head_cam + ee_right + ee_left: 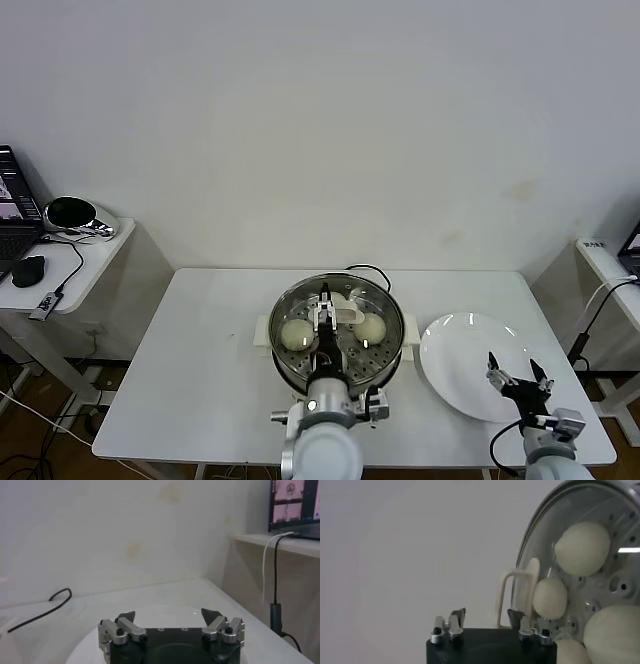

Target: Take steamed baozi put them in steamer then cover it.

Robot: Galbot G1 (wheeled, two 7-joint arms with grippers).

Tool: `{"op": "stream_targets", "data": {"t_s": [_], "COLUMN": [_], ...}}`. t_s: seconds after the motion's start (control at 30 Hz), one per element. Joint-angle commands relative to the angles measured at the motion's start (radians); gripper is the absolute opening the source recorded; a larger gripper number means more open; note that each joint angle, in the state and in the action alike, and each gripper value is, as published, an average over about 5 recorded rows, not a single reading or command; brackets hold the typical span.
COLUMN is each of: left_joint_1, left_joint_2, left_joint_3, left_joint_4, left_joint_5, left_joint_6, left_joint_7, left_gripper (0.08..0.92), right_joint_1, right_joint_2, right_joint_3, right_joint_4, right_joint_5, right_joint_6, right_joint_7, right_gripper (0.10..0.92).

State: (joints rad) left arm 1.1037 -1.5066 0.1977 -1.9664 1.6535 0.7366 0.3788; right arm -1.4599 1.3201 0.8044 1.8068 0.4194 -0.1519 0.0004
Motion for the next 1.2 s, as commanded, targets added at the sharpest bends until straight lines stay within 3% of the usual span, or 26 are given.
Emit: {"op": "stream_targets", "data": {"t_s": [0.03, 0.17, 0.3, 0.5, 0.63, 0.77, 0.93, 1.07, 1.2], "left_joint_1": [0.041, 0.072, 0.118, 0.194, 0.321, 0.447, 0.546, 0.572, 0.603], "left_joint_2": [0.012, 0.026, 0.065, 0.123, 0.101, 0.075, 0.087, 0.107, 0.11], "left_joint_3": [0.007, -0.003, -0.112, -0.444, -0.717, -0.867, -0.891, -0.883, -0.879], "left_joint_4": [-0.11, -0.18, -0.305, -0.378, -0.363, -0.314, -0.155, -0.042, -0.037], "left_joint_5": [-0.018, -0.037, -0.236, -0.832, -1.253, -1.502, -1.694, -1.745, -1.767], "left_joint_6": [0.003, -0.005, -0.087, -0.284, -0.477, -0.657, -0.779, -0.756, -0.63], "left_joint_7": [0.005, -0.011, -0.107, -0.37, -0.452, -0.483, -0.512, -0.51, -0.428], "left_gripper": [0.784, 0.82, 0.823, 0.823, 0.823, 0.823, 0.823, 0.823, 0.823], "right_joint_1": [0.001, -0.012, -0.037, -0.068, -0.107, -0.126, -0.14, -0.171, -0.197], "right_joint_2": [0.001, -0.002, -0.01, -0.023, -0.027, -0.017, 0.008, 0.006, -0.003], "right_joint_3": [0.001, 0.0, -0.005, -0.03, -0.071, -0.106, -0.114, -0.112, -0.109], "right_joint_4": [-0.004, 0.015, 0.043, 0.086, 0.109, 0.111, 0.105, 0.138, 0.146], "right_joint_5": [0.002, 0.014, 0.015, 0.009, -0.02, -0.043, -0.097, -0.107, -0.108], "right_joint_6": [-0.004, -0.01, 0.011, 0.052, 0.078, 0.112, 0.158, 0.136, 0.118], "right_joint_7": [-0.003, -0.019, -0.035, -0.041, -0.05, -0.063, -0.051, -0.074, -0.104], "right_gripper": [0.823, 0.823, 0.823, 0.823, 0.823, 0.823, 0.823, 0.823, 0.823]}}
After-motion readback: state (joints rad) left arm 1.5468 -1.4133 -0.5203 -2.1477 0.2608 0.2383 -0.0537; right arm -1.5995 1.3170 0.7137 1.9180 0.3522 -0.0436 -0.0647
